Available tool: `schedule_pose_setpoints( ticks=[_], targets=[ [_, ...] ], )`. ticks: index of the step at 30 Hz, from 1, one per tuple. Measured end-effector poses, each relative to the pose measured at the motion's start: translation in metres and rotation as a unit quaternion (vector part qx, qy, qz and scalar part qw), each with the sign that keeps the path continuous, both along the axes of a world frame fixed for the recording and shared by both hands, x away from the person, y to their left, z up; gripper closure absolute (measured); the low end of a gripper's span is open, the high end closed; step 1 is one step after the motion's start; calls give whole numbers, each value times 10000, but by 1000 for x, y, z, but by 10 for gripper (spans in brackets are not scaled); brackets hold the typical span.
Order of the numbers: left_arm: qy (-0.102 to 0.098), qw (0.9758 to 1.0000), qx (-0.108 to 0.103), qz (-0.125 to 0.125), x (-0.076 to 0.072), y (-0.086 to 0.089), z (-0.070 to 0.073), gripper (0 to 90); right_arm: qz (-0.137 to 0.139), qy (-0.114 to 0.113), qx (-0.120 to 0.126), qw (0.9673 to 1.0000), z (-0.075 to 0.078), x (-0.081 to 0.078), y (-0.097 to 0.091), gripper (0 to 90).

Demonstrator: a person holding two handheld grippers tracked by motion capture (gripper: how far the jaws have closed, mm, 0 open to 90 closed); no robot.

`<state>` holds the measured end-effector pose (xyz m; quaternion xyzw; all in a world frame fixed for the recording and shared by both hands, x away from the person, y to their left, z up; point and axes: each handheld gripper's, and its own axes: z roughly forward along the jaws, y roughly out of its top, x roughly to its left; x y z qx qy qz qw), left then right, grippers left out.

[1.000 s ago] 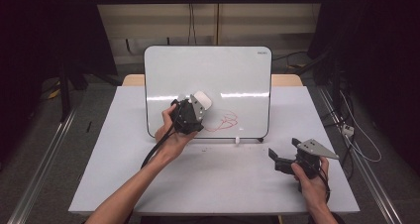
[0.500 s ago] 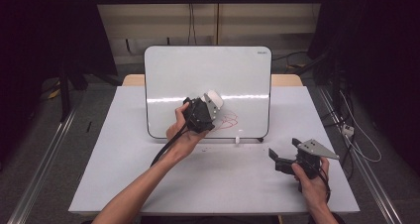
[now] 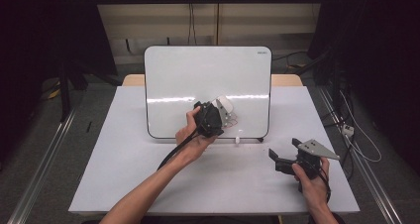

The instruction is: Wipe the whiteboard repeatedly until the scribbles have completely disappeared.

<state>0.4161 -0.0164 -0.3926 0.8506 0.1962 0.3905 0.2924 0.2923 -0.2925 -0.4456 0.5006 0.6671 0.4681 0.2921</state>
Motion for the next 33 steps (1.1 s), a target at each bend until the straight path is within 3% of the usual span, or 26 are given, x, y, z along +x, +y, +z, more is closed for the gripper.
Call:
schedule_pose_setpoints(
  ticks=[4, 9, 15, 22, 26, 28, 31, 33],
  targets=[
    [-3, 9999, 87, -78, -3, -7, -3, 310, 11, -16, 1, 10000, 0, 0, 0, 51],
    [-83, 9990, 358, -273, -11, -20, -10, 310, 15, -10, -4, 10000, 0, 0, 1, 51],
    [-106, 9986, 392, -337, -15, -24, -15, 310, 11, -8, 3, 10000, 0, 0, 0, 51],
    [-153, 9951, 795, -574, -28, -35, -27, 310, 17, -6, 9, 10000, 0, -1, 0, 50],
    [-20, 9934, 876, -735, -30, -35, -29, 310, 20, -17, -1, 10000, 0, 0, 0, 51],
    [-78, 9922, 997, -738, -34, -34, -32, 311, 21, -11, 6, 10000, 0, -1, 0, 51],
    [58, 9934, 890, -722, -31, -29, -30, 311, 23, -18, -1, 10000, 0, -1, -1, 51],
    [111, 9932, 941, -673, -30, -28, -28, 311, 20, -22, 10, 10000, 0, -2, -1, 51]
  ],
)
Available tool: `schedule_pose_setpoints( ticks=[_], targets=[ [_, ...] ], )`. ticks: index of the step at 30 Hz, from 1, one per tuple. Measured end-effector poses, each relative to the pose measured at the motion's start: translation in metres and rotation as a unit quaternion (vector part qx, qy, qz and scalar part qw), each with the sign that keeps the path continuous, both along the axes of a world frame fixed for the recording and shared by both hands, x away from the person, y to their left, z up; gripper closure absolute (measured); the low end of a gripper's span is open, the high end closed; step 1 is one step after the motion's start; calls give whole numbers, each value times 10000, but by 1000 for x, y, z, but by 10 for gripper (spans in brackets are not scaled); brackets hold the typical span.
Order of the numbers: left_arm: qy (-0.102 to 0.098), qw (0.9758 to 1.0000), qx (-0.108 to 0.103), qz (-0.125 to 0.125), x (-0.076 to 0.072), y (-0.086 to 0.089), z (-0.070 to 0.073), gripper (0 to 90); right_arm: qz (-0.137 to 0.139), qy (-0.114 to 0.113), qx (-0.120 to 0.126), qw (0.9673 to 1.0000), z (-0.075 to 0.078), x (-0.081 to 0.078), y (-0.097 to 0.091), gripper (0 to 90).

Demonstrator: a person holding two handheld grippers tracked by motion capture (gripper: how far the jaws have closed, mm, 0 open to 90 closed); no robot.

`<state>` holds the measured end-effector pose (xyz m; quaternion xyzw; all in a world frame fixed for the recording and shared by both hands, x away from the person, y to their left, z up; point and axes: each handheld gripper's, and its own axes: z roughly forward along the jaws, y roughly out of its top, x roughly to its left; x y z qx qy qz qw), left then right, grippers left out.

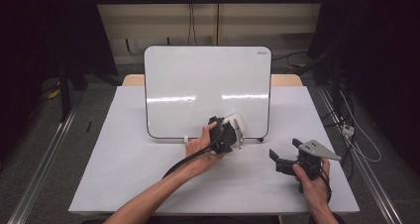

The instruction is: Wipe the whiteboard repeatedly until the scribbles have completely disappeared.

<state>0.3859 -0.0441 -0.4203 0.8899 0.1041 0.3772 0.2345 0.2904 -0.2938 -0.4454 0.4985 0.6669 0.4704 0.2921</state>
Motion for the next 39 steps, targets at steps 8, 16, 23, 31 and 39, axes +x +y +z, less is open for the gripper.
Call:
schedule_pose_setpoints(
  ticks=[8, 16, 23, 31, 39],
  targets=[
    [26, 9997, -64, 233, 12, 22, 12, 312, -13, -2, -9, 10000, 0, 0, -1, 51],
    [62, 9982, -415, 435, 23, 48, 21, 312, -17, 12, -1, 10000, 0, 0, 0, 51],
    [37, 9960, -680, 585, 32, 80, 28, 312, -29, 17, 2, 10000, 0, 0, -1, 51],
    [-90, 9944, -795, 694, 28, 100, 21, 311, -33, 23, 2, 10000, 0, 0, 0, 51],
    [-55, 9934, -842, 774, 24, 98, 16, 310, -41, 29, -5, 10000, 0, 0, 1, 51]
  ],
)
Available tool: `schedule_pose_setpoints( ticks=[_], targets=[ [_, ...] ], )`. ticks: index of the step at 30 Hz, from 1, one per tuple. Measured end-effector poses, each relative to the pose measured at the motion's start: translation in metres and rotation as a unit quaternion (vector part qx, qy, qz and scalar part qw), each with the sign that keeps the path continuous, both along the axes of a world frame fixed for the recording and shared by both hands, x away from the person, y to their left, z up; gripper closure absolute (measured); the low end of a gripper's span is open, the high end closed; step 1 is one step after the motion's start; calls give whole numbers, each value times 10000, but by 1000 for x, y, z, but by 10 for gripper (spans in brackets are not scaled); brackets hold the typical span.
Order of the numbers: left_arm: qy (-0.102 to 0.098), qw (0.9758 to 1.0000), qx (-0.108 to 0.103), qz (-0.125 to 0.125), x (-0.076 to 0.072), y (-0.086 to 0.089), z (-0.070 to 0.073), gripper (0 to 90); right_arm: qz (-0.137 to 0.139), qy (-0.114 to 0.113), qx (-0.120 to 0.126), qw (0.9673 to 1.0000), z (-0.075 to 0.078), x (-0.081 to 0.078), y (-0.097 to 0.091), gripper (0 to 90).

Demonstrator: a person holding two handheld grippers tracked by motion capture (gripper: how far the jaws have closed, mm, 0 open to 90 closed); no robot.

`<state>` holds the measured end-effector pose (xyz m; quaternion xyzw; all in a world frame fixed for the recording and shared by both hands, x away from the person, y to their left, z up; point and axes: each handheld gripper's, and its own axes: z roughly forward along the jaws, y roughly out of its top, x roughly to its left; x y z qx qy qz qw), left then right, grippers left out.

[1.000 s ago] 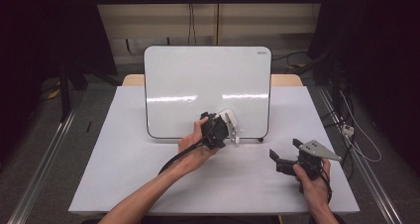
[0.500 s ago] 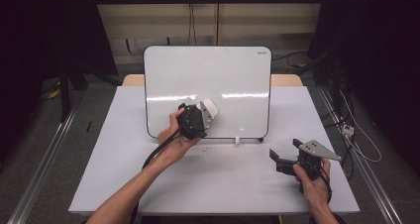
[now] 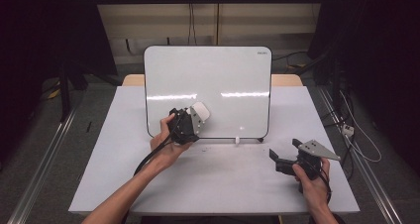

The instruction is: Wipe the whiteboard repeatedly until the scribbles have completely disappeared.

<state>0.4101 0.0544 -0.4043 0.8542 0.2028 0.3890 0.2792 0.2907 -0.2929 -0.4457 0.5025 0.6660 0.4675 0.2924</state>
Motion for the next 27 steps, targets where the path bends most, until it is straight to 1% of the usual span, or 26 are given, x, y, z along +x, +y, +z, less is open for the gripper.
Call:
schedule_pose_setpoints(
  ticks=[2, 7, 10, 19, 20, 26, 27],
  targets=[
    [21, 10000, -24, 1, 0, -2, 0, 310, 22, -15, -17, 10000, 0, 0, 0, 51],
    [-27, 10000, -3, 45, -2, -10, -1, 310, 16, -16, -10, 10000, 0, 1, 1, 51],
    [-37, 10000, 15, -5, -3, -16, -1, 310, 41, -26, -45, 10000, 0, 1, 2, 51],
    [-63, 9995, 149, -254, -7, -47, -4, 310, 24, -7, -11, 10000, 0, 1, 1, 51],
    [-52, 9995, 196, -261, -7, -50, -4, 310, 27, -9, -12, 10000, 0, 1, 1, 51],
    [-80, 9993, 185, -325, -9, -68, -5, 310, 40, -14, -23, 10000, 0, 1, 0, 51],
    [-93, 9990, 233, -371, -10, -71, -6, 310, 33, -14, -13, 10000, 0, 1, 1, 51]
  ],
)
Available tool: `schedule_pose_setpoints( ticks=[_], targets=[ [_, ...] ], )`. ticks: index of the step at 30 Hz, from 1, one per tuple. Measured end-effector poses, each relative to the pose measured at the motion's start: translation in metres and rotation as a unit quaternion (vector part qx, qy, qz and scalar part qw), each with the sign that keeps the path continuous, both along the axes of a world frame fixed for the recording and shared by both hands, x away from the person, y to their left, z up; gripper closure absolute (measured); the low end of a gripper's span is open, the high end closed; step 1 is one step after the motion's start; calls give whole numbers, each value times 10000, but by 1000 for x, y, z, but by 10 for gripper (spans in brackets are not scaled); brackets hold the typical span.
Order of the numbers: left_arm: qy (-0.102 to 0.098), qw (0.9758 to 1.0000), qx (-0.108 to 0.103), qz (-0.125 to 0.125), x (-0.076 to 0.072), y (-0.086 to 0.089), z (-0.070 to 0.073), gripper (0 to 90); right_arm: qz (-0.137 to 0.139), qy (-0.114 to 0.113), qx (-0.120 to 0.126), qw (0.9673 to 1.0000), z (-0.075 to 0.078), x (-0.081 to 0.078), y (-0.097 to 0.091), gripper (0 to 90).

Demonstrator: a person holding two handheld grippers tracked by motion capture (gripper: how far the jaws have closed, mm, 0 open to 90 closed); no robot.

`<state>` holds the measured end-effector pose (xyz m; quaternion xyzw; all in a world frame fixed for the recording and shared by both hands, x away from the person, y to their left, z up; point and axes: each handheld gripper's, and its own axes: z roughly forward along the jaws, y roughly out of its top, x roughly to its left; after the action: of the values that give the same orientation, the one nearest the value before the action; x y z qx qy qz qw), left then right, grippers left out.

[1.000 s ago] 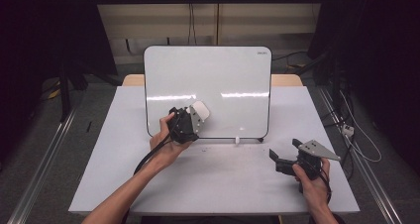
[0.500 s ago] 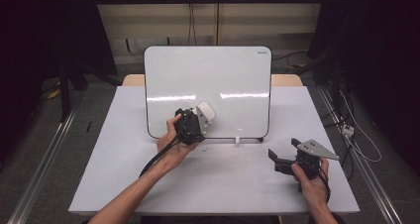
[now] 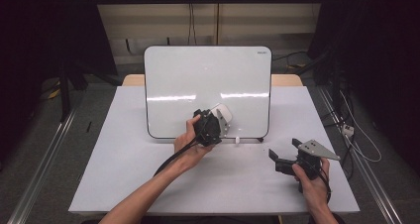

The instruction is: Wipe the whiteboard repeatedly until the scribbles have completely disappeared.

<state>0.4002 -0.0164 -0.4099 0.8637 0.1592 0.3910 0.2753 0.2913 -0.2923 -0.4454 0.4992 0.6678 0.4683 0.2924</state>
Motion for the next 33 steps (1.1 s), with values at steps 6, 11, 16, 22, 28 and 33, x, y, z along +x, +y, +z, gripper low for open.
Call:
schedule_pose_setpoints(
  ticks=[6, 11, 16, 22, 28, 33],
  targets=[
    [-29, 9999, 107, -86, -3, -14, -2, 311, 1, -2, -2, 10000, 0, 0, 0, 51],
    [-16, 9996, 222, -165, -6, -29, -3, 310, 5, -6, -8, 10000, 0, 0, 0, 51],
    [-74, 9993, 295, -229, -9, -39, -6, 310, 16, -3, -2, 10000, 0, 0, 0, 50],
    [-130, 9980, 456, -411, -10, -35, -6, 312, 13, -2, 12, 10000, 0, -1, -1, 51],
    [-50, 9986, 380, -351, -7, -23, -4, 312, 3, -2, 20, 10000, 0, -1, -2, 51],
    [37, 9996, 178, -199, -1, 0, 0, 312, -9, 5, 24, 10000, -1, -1, -2, 51]
  ],
)
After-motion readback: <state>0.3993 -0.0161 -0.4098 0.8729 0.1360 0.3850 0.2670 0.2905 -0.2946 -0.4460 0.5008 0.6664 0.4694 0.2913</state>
